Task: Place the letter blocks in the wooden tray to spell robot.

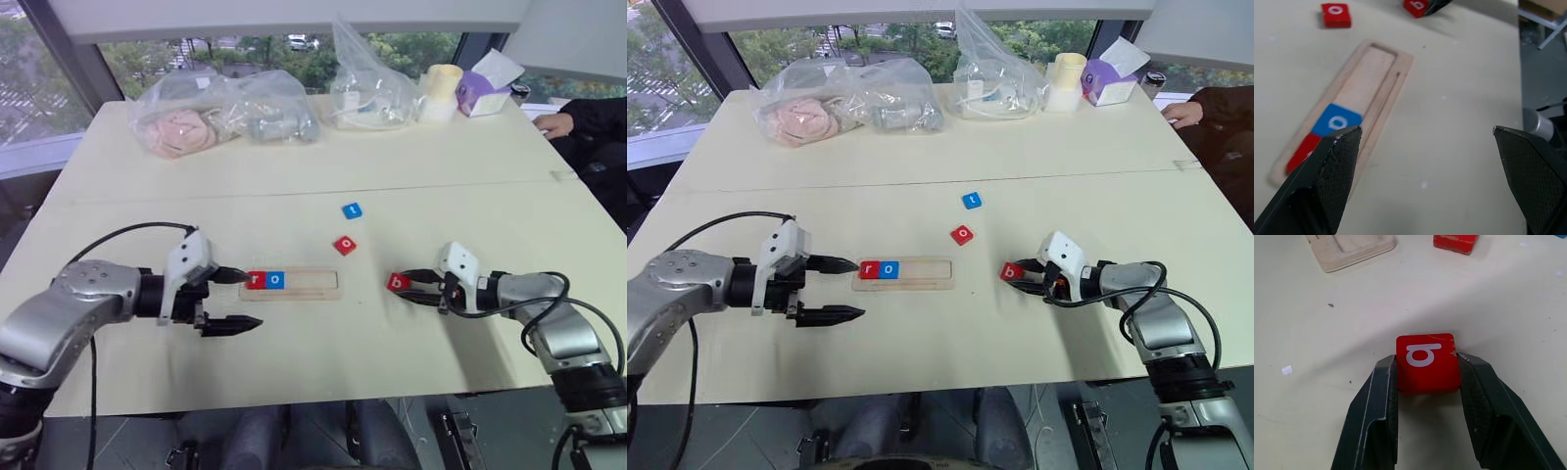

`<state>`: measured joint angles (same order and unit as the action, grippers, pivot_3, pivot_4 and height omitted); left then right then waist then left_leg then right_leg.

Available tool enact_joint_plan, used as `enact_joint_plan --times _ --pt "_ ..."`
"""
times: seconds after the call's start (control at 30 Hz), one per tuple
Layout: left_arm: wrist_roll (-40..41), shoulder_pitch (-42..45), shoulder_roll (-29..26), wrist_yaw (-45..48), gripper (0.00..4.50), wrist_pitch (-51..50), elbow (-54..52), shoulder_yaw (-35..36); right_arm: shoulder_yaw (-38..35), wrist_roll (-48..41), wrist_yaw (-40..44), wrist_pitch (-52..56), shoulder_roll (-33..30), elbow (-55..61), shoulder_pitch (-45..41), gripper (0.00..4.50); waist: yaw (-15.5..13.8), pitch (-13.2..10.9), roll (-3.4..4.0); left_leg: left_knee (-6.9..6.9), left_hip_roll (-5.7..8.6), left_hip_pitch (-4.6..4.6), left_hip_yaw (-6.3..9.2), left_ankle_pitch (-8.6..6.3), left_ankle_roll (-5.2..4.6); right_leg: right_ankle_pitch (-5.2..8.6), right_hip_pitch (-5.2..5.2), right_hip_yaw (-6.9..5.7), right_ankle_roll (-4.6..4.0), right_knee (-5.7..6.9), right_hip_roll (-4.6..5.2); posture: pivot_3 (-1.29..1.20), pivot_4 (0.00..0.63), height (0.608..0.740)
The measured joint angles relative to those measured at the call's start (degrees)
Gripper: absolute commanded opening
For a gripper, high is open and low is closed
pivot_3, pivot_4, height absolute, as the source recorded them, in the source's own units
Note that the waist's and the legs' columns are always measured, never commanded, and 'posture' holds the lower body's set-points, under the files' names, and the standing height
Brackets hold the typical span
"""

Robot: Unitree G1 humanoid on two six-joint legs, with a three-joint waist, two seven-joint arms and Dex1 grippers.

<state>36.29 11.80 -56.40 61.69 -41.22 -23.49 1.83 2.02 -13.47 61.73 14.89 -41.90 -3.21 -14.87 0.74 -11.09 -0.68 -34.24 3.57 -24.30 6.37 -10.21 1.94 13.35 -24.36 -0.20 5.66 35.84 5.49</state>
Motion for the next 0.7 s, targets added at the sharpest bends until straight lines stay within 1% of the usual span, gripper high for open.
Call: enact_joint_plan --times 0.07,0.13,0.2,0.27,0.47,0.7 --pt "-0.6 -0.1 -0.8 0.7 4.5 0.8 1.2 0.9 0.2 -0.2 -0.5 1.5 0.5 1.1 -1.2 1.16 0.1 0.0 0.0 0.0 -0.02 0.0 0.01 0.0 0.0 0.0 -0.03 0.01 0.0 0.02 0.0 0.0 0.15 0.74" --pt "-1.2 -0.4 -2.2 1.9 4.5 2.0 3.6 2.2 1.6 -0.2 -1.7 5.2 2.0 2.5 -6.1 1.16 0.5 0.0 0.01 0.0 -0.09 0.03 0.02 0.0 0.0 -0.04 -0.1 0.07 -0.06 0.08 -0.02 0.0 0.15 0.74" --pt "-2.1 -0.8 -3.2 2.8 4.5 3.2 6.1 3.7 3.9 0.7 -3.9 8.4 5.6 3.2 -11.7 1.16 0.8 0.0 -0.01 0.01 -0.23 0.07 0.02 0.0 0.01 -0.09 -0.12 0.07 -0.14 0.09 -0.09 0.0 0.15 0.74" --pt "-2.9 -1.7 -4.6 3.7 4.5 4.4 7.3 4.9 7.6 1.7 -5.2 10.6 9.0 4.3 -16.0 1.16 0.4 0.0 -0.01 0.08 -0.27 0.06 0.03 0.0 0.01 -0.08 -0.14 0.02 -0.19 0.08 -0.25 0.0 0.15 0.74" --pt "-3.0 -5.3 -4.4 4.0 4.5 4.1 5.7 6.2 19.4 5.5 -3.7 10.7 15.8 2.7 -20.8 1.16 -0.1 0.0 -0.02 0.08 -0.18 -0.1 0.03 -0.01 0.04 -0.08 -0.22 0.02 -0.14 0.0 -0.2 0.0 0.15 0.74" --pt "-1.6 -9.2 -2.9 0.5 4.5 1.7 0.1 8.7 23.2 8.7 -1.2 7.6 17.2 -3.4 -24.3 1.16 0.4 0.0 -0.03 0.03 -0.23 0.02 0.02 0.02 0.08 -0.11 -0.19 0.03 -0.15 0.15 -0.26 0.0 0.15 0.74"
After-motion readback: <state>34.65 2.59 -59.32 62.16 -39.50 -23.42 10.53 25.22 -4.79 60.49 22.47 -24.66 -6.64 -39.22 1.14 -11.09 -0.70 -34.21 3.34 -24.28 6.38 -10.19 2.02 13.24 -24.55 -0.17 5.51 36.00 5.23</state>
